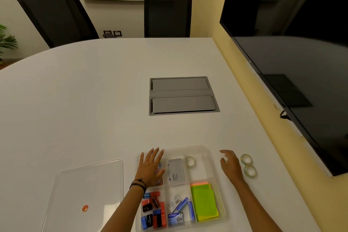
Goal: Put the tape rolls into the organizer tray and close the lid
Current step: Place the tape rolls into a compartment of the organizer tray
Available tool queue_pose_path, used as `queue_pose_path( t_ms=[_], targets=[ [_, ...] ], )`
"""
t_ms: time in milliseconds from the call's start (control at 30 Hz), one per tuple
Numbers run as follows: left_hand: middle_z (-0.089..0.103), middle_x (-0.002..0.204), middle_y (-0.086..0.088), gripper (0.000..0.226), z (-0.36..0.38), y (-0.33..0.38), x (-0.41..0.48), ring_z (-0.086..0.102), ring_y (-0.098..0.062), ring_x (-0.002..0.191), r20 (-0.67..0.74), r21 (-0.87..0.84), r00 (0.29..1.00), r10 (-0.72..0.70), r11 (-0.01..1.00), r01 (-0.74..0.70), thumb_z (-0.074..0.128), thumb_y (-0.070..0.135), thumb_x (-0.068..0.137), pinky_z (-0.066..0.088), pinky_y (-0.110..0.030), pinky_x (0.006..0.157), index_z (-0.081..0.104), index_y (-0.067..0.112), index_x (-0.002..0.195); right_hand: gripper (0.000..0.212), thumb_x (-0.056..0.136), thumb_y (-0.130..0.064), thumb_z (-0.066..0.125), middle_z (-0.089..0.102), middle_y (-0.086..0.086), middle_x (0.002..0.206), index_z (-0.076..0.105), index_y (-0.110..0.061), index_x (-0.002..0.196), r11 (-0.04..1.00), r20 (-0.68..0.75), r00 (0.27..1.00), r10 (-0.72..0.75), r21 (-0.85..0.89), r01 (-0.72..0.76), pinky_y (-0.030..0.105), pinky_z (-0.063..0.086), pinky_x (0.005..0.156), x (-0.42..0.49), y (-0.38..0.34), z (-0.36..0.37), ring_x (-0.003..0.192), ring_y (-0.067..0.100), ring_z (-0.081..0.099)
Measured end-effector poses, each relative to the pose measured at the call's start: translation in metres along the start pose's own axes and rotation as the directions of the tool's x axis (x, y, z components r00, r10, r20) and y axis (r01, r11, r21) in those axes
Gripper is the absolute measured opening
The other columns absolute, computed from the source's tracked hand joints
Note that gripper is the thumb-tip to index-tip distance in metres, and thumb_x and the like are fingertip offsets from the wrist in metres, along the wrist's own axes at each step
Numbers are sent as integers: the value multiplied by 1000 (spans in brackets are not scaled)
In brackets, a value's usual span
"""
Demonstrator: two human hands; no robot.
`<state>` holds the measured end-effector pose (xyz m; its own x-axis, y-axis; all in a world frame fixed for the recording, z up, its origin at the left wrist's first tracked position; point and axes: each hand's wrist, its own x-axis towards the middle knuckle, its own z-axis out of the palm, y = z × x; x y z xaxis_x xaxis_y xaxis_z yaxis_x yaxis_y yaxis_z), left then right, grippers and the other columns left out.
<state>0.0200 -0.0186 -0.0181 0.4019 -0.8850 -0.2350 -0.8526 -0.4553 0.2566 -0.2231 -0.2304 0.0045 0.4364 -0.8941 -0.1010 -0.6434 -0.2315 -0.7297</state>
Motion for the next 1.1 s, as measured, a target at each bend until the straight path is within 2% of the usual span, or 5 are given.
queue_pose_path(
  t_ms=[100,200,600,867,1100],
  targets=[
    [4,160,-4,75,-5,1,2,2,-22,146,34,55,999,-10,998,8,41,54,92,0,-52,117,0,25,148,44,88,5,50,38,24,143,47,-3,131,983,155,986,56,-181,-27,42,33,111,-7,21,-3,134,37,34],
    [3,160,-4,78,-8,1,4,2,-22,146,62,90,998,-17,996,12,41,56,91,2,-54,117,-2,25,148,51,88,3,50,27,23,150,40,-8,137,950,234,967,96,-310,-19,40,30,113,-16,30,-4,140,37,25],
    [2,160,-6,84,-14,5,8,3,-24,146,136,107,990,-35,994,20,48,53,89,8,-52,118,-4,23,147,56,88,-2,53,27,14,151,31,-8,140,907,227,973,39,-416,61,36,32,113,-32,33,1,138,30,29],
    [8,159,-9,86,-18,6,11,7,-26,146,149,149,989,-20,989,-2,50,52,89,8,-51,118,-4,21,148,50,89,5,39,43,9,132,40,-16,134,791,249,967,52,-601,113,34,46,94,-19,21,6,119,25,45],
    [8,159,-8,86,-16,6,12,7,-25,146,141,134,990,-20,991,1,51,51,89,8,-51,118,-4,21,148,44,84,-4,60,43,23,124,48,-10,126,930,178,964,197,-344,-127,39,51,90,2,4,-3,112,38,50]
  ],
)
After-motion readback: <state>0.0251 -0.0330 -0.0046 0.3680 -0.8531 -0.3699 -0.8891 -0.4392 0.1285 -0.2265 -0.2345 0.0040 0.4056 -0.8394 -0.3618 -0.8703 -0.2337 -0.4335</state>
